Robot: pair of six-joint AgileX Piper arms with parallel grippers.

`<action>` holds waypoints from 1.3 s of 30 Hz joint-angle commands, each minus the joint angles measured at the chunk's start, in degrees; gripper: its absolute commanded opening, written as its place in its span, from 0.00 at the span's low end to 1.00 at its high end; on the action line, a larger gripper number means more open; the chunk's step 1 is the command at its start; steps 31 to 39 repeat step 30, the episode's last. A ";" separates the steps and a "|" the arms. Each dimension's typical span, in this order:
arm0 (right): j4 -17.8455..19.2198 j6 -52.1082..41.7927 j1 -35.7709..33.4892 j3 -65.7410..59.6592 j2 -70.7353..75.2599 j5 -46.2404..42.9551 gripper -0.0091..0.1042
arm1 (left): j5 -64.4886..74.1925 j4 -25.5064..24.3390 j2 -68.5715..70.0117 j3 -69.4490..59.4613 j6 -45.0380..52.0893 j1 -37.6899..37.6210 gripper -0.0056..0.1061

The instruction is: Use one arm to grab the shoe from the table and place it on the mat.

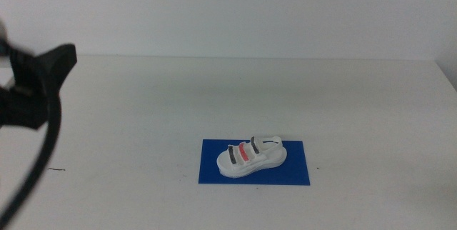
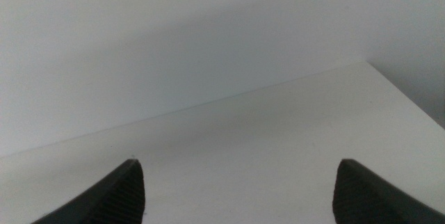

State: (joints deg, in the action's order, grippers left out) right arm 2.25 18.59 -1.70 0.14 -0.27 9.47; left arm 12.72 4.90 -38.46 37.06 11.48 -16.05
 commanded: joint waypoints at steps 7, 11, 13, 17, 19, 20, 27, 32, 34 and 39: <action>0.34 -0.18 -0.10 -0.14 0.27 -0.48 0.78 | -19.16 -3.28 14.09 -22.26 -13.45 2.64 0.89; 0.34 -0.18 -0.10 -0.14 0.27 -0.48 0.78 | -14.23 -3.42 24.26 -29.29 -13.45 7.98 0.89; 0.34 -0.18 -0.10 -0.14 0.27 -0.48 0.78 | -12.32 -3.42 28.55 -31.75 -13.45 10.25 0.89; 0.34 -0.18 -0.10 -0.14 0.27 -0.48 0.78 | -10.22 -3.42 35.94 -37.06 -17.29 12.82 0.89; 0.34 -0.18 -0.10 -0.14 0.27 -0.48 0.78 | -7.89 -3.28 38.46 -37.06 -18.42 13.59 0.89; 0.34 -0.18 -0.10 -0.14 0.27 -0.48 0.78 | -3.63 -3.28 38.46 -37.06 -18.42 13.73 0.89; 0.34 -0.18 -0.10 -0.14 0.27 -0.48 0.78 | -1.62 -3.66 38.46 -37.06 -17.47 13.73 0.89; 0.34 -0.18 -0.10 -0.14 0.27 -0.48 0.78 | -1.71 -3.66 38.46 -37.06 -17.47 13.73 0.89; 0.34 -0.18 -0.10 -0.14 0.27 -0.48 0.78 | -1.71 -3.66 38.46 -37.06 -17.47 13.73 0.89; 0.34 -0.18 -0.10 -0.14 0.27 -0.48 0.78 | -1.71 -3.66 38.46 -37.06 -17.47 13.73 0.89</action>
